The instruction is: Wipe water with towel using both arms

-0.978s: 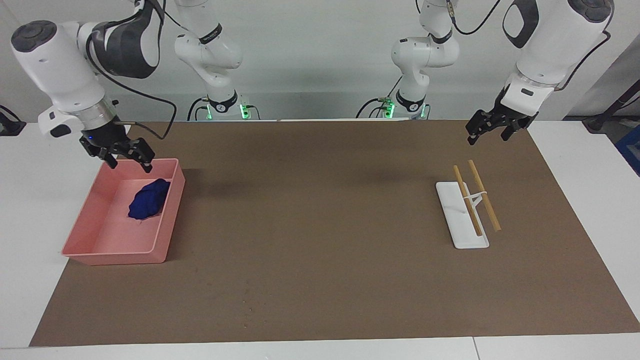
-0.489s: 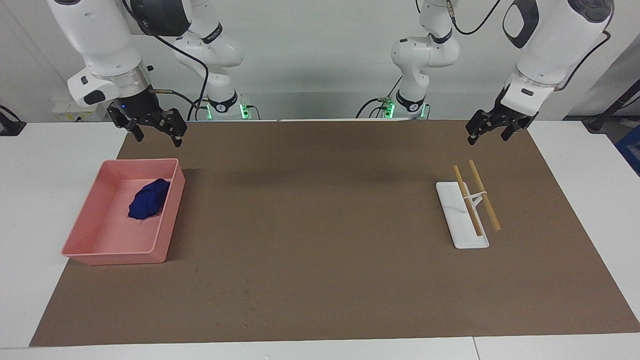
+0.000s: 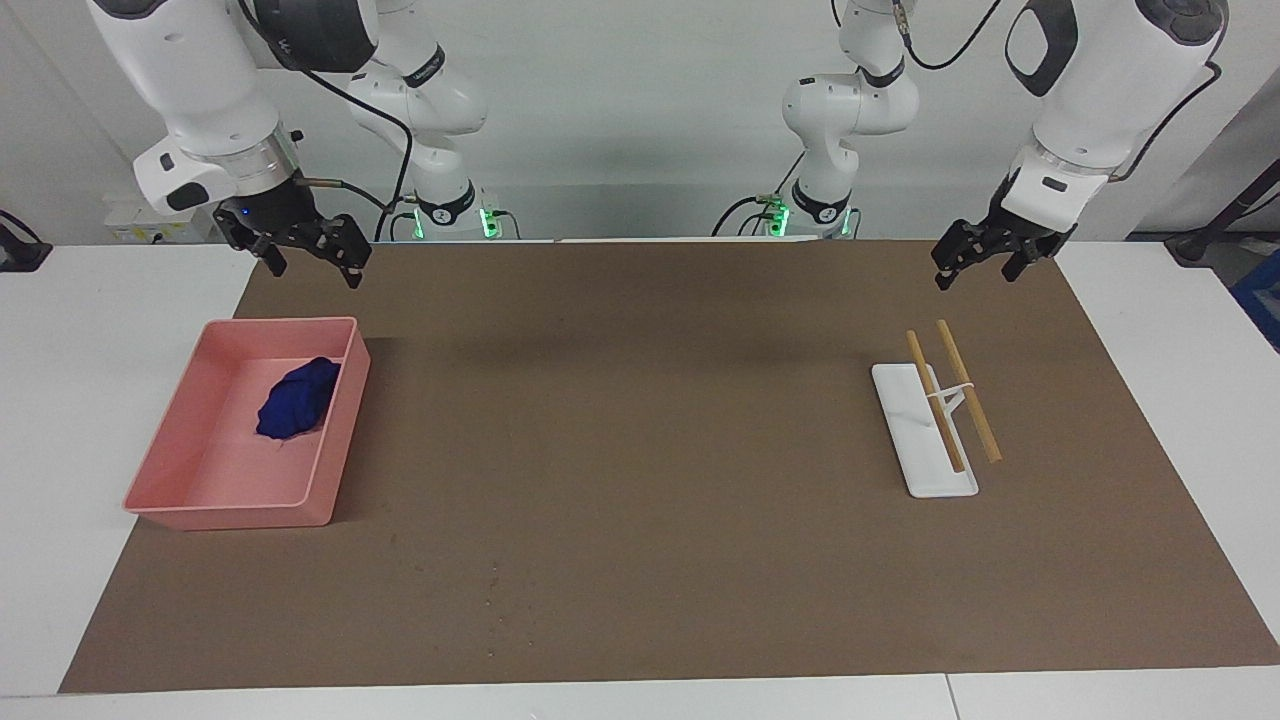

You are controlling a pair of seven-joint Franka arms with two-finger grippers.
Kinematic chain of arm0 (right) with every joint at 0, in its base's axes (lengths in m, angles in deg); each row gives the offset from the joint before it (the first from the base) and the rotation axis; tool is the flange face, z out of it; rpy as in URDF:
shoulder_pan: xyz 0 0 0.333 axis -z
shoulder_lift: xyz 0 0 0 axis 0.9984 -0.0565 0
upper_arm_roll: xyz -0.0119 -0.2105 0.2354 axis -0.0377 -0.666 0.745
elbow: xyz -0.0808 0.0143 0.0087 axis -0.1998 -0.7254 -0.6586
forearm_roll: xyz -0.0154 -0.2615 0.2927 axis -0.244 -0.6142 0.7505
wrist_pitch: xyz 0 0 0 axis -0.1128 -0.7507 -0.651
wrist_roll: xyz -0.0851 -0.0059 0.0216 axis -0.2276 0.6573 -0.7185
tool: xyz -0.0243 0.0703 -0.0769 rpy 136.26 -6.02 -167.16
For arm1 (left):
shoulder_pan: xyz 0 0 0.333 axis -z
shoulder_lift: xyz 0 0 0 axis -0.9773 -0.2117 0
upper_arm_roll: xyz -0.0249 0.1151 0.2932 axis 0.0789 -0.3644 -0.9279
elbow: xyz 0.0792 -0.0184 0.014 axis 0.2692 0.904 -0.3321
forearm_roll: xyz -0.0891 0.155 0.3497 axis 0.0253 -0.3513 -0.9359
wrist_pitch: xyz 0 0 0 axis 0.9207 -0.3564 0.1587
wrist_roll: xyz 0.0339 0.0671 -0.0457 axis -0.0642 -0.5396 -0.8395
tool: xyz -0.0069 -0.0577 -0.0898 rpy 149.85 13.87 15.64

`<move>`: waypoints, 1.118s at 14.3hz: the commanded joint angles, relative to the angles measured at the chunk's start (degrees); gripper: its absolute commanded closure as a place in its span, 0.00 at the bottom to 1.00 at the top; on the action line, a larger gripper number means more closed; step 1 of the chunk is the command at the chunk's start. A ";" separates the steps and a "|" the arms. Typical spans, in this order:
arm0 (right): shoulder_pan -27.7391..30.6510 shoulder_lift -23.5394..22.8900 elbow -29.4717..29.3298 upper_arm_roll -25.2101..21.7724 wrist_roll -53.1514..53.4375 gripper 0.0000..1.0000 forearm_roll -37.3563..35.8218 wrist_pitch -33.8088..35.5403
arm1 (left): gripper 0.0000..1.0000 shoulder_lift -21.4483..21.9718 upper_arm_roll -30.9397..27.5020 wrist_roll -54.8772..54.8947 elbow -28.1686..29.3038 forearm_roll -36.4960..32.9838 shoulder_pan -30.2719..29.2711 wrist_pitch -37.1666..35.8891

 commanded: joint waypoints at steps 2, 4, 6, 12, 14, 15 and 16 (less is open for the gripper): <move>0.47 1.22 0.79 0.37 -0.02 0.00 -0.02 0.39 | 0.00 1.20 -0.60 -0.54 1.34 0.51 0.78 0.71; 0.39 1.31 0.71 0.45 -0.38 0.00 -0.02 0.39 | 0.00 1.11 -0.51 -0.63 1.26 0.51 0.78 1.06; 0.47 1.22 0.70 0.28 -1.08 0.00 2.51 0.13 | 0.00 1.11 -0.51 -0.63 1.26 0.52 0.78 1.06; -0.05 1.66 1.32 0.19 -0.99 0.00 1.83 -0.57 | 0.00 1.20 -0.51 -0.63 1.26 0.60 0.78 0.71; -0.14 1.66 1.32 0.28 -1.52 0.00 0.25 -1.10 | 0.00 1.20 -0.51 -0.63 1.26 0.60 0.78 0.79; -0.23 1.66 1.41 0.28 -2.65 0.00 -0.10 -1.36 | 0.00 1.20 -0.51 -0.63 1.26 0.52 0.78 0.79; -0.23 1.66 1.41 0.28 -2.75 0.00 -0.20 -1.36 | 0.00 1.20 -0.51 -0.63 1.26 0.60 0.78 0.88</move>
